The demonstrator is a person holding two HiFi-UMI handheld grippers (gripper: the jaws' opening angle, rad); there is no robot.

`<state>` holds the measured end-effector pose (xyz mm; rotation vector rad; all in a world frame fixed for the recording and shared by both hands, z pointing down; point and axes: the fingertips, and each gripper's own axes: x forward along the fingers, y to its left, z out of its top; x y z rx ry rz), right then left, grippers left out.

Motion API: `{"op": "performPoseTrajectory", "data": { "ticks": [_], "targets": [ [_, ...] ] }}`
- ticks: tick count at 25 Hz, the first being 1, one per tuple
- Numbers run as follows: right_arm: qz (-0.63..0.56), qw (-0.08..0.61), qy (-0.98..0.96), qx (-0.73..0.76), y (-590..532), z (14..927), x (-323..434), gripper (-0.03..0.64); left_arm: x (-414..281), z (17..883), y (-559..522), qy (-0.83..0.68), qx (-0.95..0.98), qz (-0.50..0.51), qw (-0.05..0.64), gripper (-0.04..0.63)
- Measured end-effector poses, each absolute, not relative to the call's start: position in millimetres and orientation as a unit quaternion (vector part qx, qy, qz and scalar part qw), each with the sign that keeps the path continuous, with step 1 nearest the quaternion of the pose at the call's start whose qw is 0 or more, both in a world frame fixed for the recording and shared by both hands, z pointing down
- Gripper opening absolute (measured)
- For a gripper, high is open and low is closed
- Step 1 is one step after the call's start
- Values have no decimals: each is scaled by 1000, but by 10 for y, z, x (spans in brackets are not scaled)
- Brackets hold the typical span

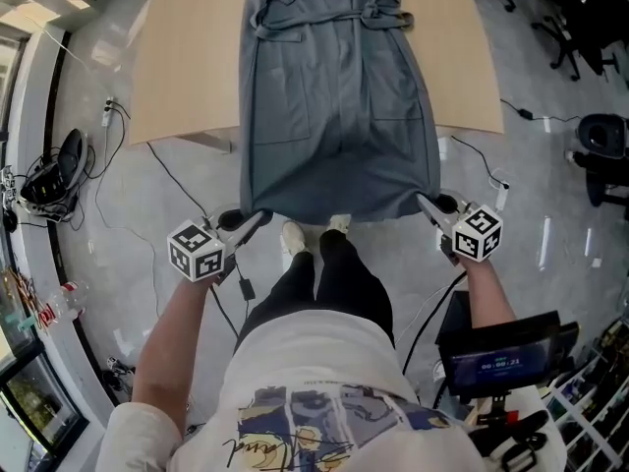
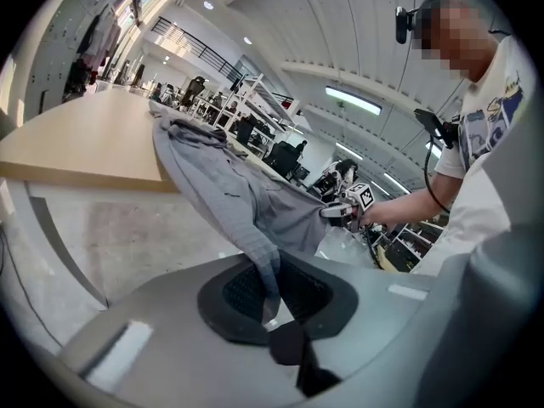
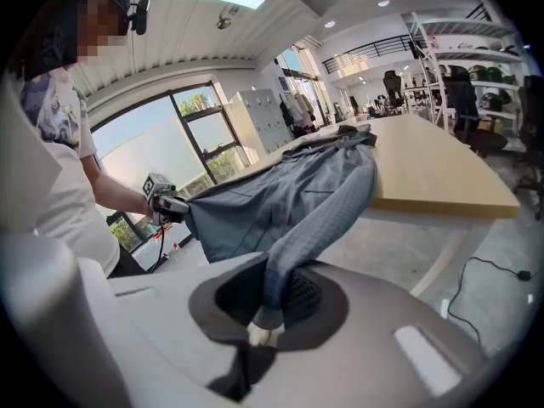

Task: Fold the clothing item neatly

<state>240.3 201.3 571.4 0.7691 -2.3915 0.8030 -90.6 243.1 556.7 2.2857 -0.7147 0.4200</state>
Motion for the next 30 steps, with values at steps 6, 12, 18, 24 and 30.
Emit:
{"op": "performPoseTrajectory", "data": {
  "ticks": [6, 12, 18, 24, 30],
  "targets": [
    [271, 203, -901, 272, 1852, 5139, 2281, 14, -909, 5023, 2306, -266, 904, 126, 310, 23],
    [241, 138, -919, 280, 1506, 4532, 2198, 14, -1009, 4541, 1997, -283, 914, 74, 280, 23],
    [197, 92, -929, 300, 1035, 3938, 2189, 14, -1147, 4052, 1587, -304, 916, 20, 260, 23],
    [153, 73, -937, 306, 624, 3533, 2101, 14, -1344, 3689, 1158, -322, 922, -3, 216, 23],
    [127, 57, -945, 297, 308, 3240, 1935, 14, -1519, 3375, 817, -346, 917, -14, 198, 23]
  ]
}}
